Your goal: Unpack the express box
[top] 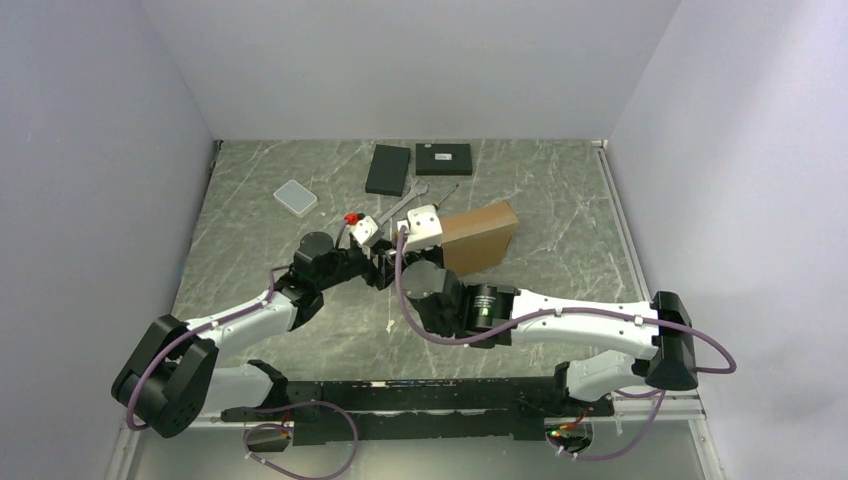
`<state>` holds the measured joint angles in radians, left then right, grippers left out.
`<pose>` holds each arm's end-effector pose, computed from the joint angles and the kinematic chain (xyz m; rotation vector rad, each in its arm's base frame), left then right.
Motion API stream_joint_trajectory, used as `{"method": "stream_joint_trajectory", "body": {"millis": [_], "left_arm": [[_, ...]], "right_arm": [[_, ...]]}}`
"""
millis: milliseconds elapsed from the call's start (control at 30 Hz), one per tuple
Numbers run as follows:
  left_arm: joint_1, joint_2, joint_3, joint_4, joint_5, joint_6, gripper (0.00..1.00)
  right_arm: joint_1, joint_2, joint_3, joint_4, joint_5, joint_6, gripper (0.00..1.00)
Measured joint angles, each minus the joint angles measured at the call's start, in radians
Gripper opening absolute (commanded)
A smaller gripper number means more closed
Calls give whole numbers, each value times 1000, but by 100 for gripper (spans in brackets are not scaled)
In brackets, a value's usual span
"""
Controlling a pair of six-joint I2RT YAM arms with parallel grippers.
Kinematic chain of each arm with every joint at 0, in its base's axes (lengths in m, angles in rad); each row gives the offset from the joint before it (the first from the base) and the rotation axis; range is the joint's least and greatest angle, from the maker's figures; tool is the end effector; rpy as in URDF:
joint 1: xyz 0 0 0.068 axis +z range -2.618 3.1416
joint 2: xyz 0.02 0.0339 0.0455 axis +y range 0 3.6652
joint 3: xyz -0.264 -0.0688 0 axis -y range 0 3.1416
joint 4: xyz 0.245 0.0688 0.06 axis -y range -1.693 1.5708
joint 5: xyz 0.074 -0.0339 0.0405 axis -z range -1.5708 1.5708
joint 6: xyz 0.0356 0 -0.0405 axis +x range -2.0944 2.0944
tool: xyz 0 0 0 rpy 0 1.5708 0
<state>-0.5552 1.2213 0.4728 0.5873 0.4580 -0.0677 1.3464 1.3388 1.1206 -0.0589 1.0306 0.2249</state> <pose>0.2080 -0.1475 0.2218 0.7624 1.6217 -0.8481 0.0966 0.2859 0.3507 -0.2677 1.6955 0.2112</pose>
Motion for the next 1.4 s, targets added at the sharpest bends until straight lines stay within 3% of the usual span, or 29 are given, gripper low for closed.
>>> {"method": "stream_joint_trajectory", "body": {"millis": [200,267,367,400,433,467,767,933,1067,1167,1300,1400], "left_arm": [[1,-1,0,-33,-2,2,0],[2,-1,0,-35,-2,2,6],[2,-1,0,-35,-2,0,29],[2,-1,0,-35,-2,0,58],[2,-2,0,-35,-2,0,93],[2,-2,0,-35,-2,0,99],[2,-62,1,-55,56,35,100],[2,-192,32,-246,103,106,99],[-1,-345,173,-510,59,146,100],[-1,-399,314,-606,8,121,100],[-1,-363,483,-631,-24,17,100],[-2,-235,616,-649,-38,-72,100]], "right_arm": [[-12,21,142,-17,42,-92,0],[-16,19,174,-16,60,-114,0],[-23,6,179,-12,89,-159,0],[-30,-3,175,-10,92,-175,0],[-39,-14,172,-11,94,-181,0],[-59,-29,165,-14,89,-181,0],[-349,-310,27,-95,64,-146,0],[-456,-426,-54,-138,73,-135,0],[-502,-484,-121,-208,95,-112,0],[-515,-487,-123,-274,113,-61,0],[-520,-502,-129,-351,129,25,0],[-520,-543,-146,-378,150,68,0]]}}
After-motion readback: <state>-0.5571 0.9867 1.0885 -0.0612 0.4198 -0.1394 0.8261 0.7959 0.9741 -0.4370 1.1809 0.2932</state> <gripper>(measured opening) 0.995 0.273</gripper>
